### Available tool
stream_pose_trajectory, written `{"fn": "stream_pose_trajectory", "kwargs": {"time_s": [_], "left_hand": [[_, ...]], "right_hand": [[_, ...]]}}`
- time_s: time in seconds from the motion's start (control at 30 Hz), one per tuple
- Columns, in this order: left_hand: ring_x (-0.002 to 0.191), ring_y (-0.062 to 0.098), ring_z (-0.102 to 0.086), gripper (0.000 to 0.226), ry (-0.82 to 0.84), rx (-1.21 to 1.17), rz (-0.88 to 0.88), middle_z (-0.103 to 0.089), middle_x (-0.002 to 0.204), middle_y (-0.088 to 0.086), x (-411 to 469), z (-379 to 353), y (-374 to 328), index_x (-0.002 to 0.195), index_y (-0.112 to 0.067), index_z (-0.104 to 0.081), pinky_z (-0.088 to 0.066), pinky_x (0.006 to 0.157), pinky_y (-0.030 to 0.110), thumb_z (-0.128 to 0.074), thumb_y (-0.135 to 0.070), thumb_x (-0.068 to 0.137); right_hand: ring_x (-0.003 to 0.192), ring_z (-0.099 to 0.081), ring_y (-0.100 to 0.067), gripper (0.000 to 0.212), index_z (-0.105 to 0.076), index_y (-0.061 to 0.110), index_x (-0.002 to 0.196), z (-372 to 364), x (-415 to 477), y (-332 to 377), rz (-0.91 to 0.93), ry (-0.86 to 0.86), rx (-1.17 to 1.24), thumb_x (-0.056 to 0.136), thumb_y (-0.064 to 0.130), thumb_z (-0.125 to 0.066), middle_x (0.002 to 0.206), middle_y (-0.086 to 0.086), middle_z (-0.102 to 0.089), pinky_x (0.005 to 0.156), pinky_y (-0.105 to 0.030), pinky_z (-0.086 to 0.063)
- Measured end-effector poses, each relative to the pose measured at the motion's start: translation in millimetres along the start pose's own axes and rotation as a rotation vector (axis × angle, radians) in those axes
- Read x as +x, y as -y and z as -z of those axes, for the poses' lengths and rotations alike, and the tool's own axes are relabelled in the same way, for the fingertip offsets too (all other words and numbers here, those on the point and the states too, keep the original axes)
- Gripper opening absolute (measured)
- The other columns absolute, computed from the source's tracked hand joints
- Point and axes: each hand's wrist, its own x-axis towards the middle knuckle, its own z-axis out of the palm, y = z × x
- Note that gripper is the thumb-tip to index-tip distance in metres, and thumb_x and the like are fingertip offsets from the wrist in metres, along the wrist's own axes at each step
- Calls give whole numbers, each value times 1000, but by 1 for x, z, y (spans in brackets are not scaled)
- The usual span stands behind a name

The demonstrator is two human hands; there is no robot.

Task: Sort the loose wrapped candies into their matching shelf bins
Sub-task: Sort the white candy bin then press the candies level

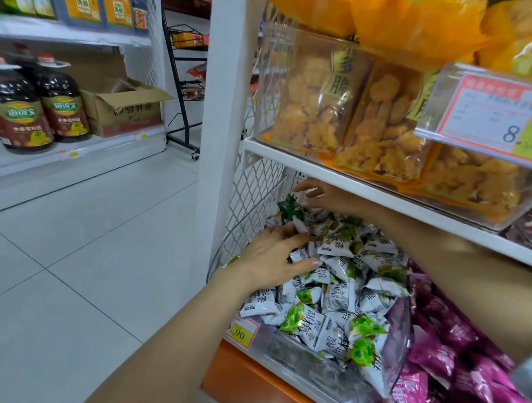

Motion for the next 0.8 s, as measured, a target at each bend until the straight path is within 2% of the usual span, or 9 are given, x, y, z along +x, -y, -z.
{"fn": "stream_pose_trajectory", "kwargs": {"time_s": [0.07, 0.1, 0.23, 0.33, 0.43, 0.5, 0.6, 0.73, 0.8], "left_hand": [[129, 29, -36, 78, 5, -26, -6, -35, 148, 3, 0, 0, 1, 141, -33, -38, -31, 106, 38, -27, -73, 76], [130, 29, -35, 76, 8, -33, -12, -34, 149, 3, -1, 0, 1, 141, -33, -37, -30, 106, 37, -29, -74, 77], [133, 23, -32, 66, 32, -99, -31, -29, 151, 1, -3, 8, 1, 143, -29, -33, -27, 108, 32, -47, -60, 87], [122, 17, -43, 65, 12, -245, -9, -37, 144, 1, -4, 11, 4, 140, -29, -38, -36, 101, 26, -55, -56, 83], [118, 12, -45, 66, -9, -305, 21, -37, 140, -1, -5, 12, 5, 138, -29, -39, -35, 97, 20, -58, -57, 81], [122, 12, -42, 67, -11, -304, 39, -35, 141, -2, -5, 12, 6, 139, -29, -38, -31, 96, 16, -58, -56, 81], [126, 14, -40, 70, -18, -277, 41, -32, 145, -1, -5, 11, 5, 140, -26, -37, -32, 100, 21, -58, -57, 81], [130, 16, -34, 65, -11, -222, 11, -33, 146, -1, -4, 9, 4, 138, -25, -42, -31, 103, 24, -56, -56, 82], [133, 17, -31, 62, -11, -188, -17, -33, 146, -1, -5, 9, 3, 136, -24, -46, -29, 106, 26, -55, -56, 84]], "right_hand": [[130, -42, -25, 48, -43, 2, 135, -6, 10, 3, 15, 41, -85, 91, 9, -60, 143, -13, -41, 81, 2, -34], [133, -38, -23, 53, -38, 4, 139, -9, 15, 3, 7, 85, -136, 91, 10, -60, 147, -11, -36, 82, 1, -28], [136, -33, -22, 60, -28, 8, 145, -15, 27, 3, -6, 172, -333, 92, 10, -56, 153, -8, -26, 88, -10, -26], [137, -29, -23, 62, -28, 7, 145, -14, 32, 4, -10, 210, -416, 91, 10, -58, 152, -12, -26, 99, -19, -26], [129, -36, -26, 58, -33, 7, 143, -12, 37, 6, -27, 233, -502, 92, 17, -57, 146, -15, -31, 93, -22, -28], [125, -39, -26, 55, -37, 3, 139, -11, 38, 8, -13, 249, -505, 91, 17, -59, 143, -15, -34, 86, -19, -28], [122, -43, -27, 52, -43, 4, 134, -11, 36, 6, 38, 248, -493, 88, 16, -63, 139, -14, -40, 81, -15, -29], [98, -50, -20, 33, -55, -2, 114, -11, 25, 3, 30, 120, -348, 84, 3, -65, 119, -16, -53, 72, -2, -37], [95, -53, -21, 34, -55, 1, 115, -8, 20, 3, 74, 19, -210, 84, 7, -67, 117, -14, -55, 83, -15, -45]]}}
